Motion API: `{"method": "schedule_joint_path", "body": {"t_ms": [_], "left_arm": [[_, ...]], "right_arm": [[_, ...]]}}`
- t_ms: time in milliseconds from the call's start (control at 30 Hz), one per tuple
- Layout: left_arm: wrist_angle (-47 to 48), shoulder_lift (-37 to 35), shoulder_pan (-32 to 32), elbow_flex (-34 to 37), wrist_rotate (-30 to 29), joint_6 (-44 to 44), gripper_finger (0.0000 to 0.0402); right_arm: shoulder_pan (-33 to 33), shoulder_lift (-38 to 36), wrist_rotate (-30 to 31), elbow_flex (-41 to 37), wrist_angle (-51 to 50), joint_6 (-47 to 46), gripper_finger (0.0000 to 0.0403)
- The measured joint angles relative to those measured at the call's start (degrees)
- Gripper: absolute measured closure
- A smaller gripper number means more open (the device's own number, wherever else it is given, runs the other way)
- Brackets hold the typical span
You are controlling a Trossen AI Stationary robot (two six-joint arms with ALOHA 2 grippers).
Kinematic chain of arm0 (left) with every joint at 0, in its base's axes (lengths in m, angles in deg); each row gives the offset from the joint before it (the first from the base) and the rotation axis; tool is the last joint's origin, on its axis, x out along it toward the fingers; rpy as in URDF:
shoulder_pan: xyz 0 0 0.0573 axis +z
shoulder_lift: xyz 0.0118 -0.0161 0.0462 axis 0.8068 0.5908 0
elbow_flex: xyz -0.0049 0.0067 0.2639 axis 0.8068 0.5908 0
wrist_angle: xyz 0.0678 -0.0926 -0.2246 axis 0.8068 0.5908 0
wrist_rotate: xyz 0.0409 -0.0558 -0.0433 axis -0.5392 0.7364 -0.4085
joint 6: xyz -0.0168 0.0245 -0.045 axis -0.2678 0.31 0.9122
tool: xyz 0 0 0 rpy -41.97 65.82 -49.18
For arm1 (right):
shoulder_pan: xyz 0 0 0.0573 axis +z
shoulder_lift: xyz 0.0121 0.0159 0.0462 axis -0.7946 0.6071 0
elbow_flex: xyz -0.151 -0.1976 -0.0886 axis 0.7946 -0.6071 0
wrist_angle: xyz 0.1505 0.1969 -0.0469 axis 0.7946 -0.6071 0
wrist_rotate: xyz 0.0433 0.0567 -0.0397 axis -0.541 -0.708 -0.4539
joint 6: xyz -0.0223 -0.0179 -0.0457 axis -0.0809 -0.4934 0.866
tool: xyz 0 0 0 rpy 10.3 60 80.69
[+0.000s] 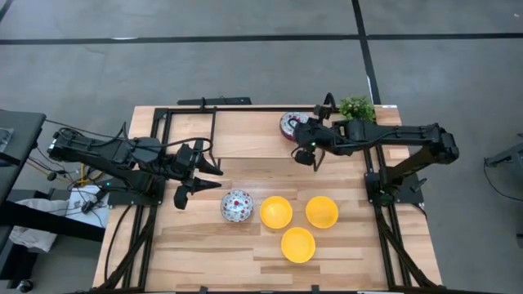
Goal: Pick & Place Mini bowls
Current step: Stack the bottom red patterned bowl on top of the red patterned bowl on the shelf
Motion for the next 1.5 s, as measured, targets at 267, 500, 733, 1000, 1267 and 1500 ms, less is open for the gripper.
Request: {"method": "schedule_joint_path", "body": {"t_ms": [267, 500, 733, 1000, 1267, 1500], "left_arm": [[0.01, 0.0, -0.01, 0.0, 0.0, -0.17, 0.0247], [0.02, 0.0, -0.01, 0.0, 0.0, -0.17, 0.0247], [0.02, 0.0, -0.01, 0.0, 0.0, -0.15, 0.0247], [0.02, 0.0, 0.01, 0.0, 0.0, -0.15, 0.0247], [0.02, 0.0, -0.01, 0.0, 0.0, -0.13, 0.0247], [0.02, 0.0, 0.0, 0.0, 0.0, -0.13, 0.0247]], "right_arm": [[-0.87, -0.45, 0.72, 1.37, 0.56, 0.1, 0.0274], [-0.73, 0.98, -2.89, 0.84, 0.53, -0.07, 0.0274], [-0.12, 0.93, -2.67, -2.15, -0.08, -0.12, 0.0274], [0.0, 0.92, -4.13, -2.15, -1.31, -0.11, 0.0274], [0.0, 1.45, -2.36, -2.16, -1.41, -0.11, 0.0274], [0.02, 1.51, -1.75, -2.17, 1.03, -0.07, 0.0274]]}}
